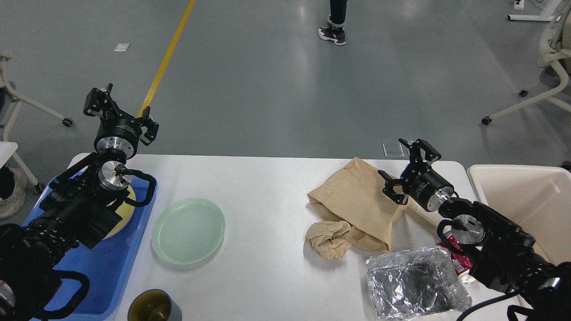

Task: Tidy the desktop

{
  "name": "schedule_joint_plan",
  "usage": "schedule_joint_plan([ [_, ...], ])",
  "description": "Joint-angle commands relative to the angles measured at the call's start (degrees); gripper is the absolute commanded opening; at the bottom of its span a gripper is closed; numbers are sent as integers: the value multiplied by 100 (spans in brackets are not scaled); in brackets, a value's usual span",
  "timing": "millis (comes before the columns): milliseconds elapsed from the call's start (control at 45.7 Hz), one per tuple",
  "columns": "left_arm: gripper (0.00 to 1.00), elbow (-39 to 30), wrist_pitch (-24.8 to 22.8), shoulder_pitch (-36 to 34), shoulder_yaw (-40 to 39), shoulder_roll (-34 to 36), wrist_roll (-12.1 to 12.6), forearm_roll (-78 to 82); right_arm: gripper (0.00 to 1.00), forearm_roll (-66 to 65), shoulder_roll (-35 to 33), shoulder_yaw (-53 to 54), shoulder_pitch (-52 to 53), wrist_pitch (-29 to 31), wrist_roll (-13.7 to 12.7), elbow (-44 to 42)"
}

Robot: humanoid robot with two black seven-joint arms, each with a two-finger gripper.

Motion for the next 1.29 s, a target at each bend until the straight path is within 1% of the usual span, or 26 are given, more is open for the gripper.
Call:
schedule_joint_plan([
  [0, 97, -8, -52, -116, 6, -24, -30, 208, 100, 3, 0, 0, -4, 0, 0, 0],
  [197, 97, 1, -70, -406, 76, 2, -30, 586, 100, 3, 0, 0, -4, 0, 0, 0],
  [284, 97, 54, 9, -477, 287, 160, -3, 621, 100, 3, 0, 0, 4, 0, 0, 0],
  [328, 97, 54, 9, -503, 497, 222, 49, 621, 100, 3, 0, 0, -4, 0, 0, 0],
  [416, 97, 80, 44, -731, 1199, 213, 58, 630, 100, -6, 0, 0, -4, 0, 0, 0],
  [525, 97, 80, 194, -1109, 2534, 301, 58, 630, 100, -6, 0, 0, 4, 0, 0, 0],
  [613, 97, 63, 159, -1530, 3572, 573, 49, 639, 100, -6, 0, 0, -4, 0, 0, 0],
  [700, 97, 10, 71, -1900, 4066, 723, 49, 639, 100, 3, 0, 0, -4, 0, 0, 0],
  [831, 97, 1, -271, -2225, 4172, 732, 58, 648, 100, 3, 0, 0, -4, 0, 0, 0],
  [875, 97, 10, -412, -2313, 4321, 732, 58, 682, 100, 3, 0, 0, -4, 0, 0, 0],
  [919, 97, 1, -500, -2453, 4601, 723, 58, 744, 100, 3, 0, 0, 4, 0, 0, 0],
  [1006, 97, 1, -641, -2840, 5444, 670, 58, 779, 100, 3, 0, 0, -4, 0, 0, 0],
  [1072, 97, -60, -877, -3060, 6025, 644, 58, 779, 100, 3, 0, 0, -4, 0, 0, 0],
  [1094, 97, -87, -983, -3130, 6157, 644, 58, 779, 100, 3, 0, 0, -4, 0, 0, 0],
  [1116, 97, -174, -1236, -3253, 6428, 635, 58, 779, 100, -6, 0, 0, -4, 0, 0, 0],
  [1269, 97, -359, -2529, -3544, 7247, 696, 67, 823, 100, 3, 0, 0, 4, 0, 0, 0],
])
